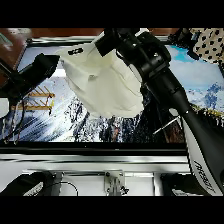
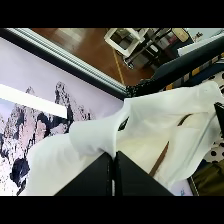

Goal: Fold the shirts.

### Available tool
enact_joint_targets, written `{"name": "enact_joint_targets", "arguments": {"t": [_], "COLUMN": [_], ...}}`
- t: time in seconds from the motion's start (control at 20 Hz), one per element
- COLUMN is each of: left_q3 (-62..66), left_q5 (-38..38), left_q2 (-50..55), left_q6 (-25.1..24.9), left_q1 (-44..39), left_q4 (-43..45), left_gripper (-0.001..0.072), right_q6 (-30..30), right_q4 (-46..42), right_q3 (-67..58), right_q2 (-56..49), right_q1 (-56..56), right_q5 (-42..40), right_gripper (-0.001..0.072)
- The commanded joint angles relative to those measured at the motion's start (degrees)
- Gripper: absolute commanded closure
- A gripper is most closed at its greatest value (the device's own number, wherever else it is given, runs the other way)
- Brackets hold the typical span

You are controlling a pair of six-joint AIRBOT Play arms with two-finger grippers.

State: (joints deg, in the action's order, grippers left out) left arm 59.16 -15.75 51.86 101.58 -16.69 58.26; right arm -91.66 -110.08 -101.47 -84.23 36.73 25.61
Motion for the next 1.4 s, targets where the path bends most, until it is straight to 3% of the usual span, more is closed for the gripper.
{"name": "enact_joint_targets", "arguments": {"t": [0.0, 0.25, 0.45, 0.65, 0.8, 1.05, 1.35], "left_q3": [3.5, 12.2, 19.1, 22.5, 25.7, 28.5, 28.7], "left_q5": [-1.7, -4.1, -13.4, -23.8, -32.2, -43.7, -39.6], "left_q2": [3.2, 8.7, 11.7, 11.3, 10.5, 9.7, 9.7], "left_q6": [-2.4, -5.5, -9.4, -9.6, -16.5, -16.9, -13.4], "left_q1": [1.3, 4.6, 7.4, 7.8, 7.8, 5.9, -2.7], "left_q4": [0.9, 1.3, 4.5, 13.3, 15.0, 16.8, 16.8], "left_gripper": [0.0647, 0.0647, 0.0648, 0.0647, 0.0647, 0.0647, 0.0647], "right_q6": [2.3, 11.0, 15.3, 14.7, 12.6, 9.5, 8.8], "right_q4": [7.6, 7.6, 6.3, -1.0, -8.2, -8.8, -9.0], "right_q3": [0.0, 0.0, 0.0, 0.0, 0.0, 0.0, 0.0], "right_q2": [2.6, 5.3, 6.3, 6.3, 6.3, 6.2, 6.1], "right_q1": [1.2, 7.4, 11.3, 10.8, 10.1, 9.6, 9.6], "right_q5": [1.2, 7.5, 9.1, 11.6, 14.8, 15.1, 15.2], "right_gripper": [0.0638, 0.0638, 0.0638, 0.0638, 0.0638, 0.0639, 0.0639]}}
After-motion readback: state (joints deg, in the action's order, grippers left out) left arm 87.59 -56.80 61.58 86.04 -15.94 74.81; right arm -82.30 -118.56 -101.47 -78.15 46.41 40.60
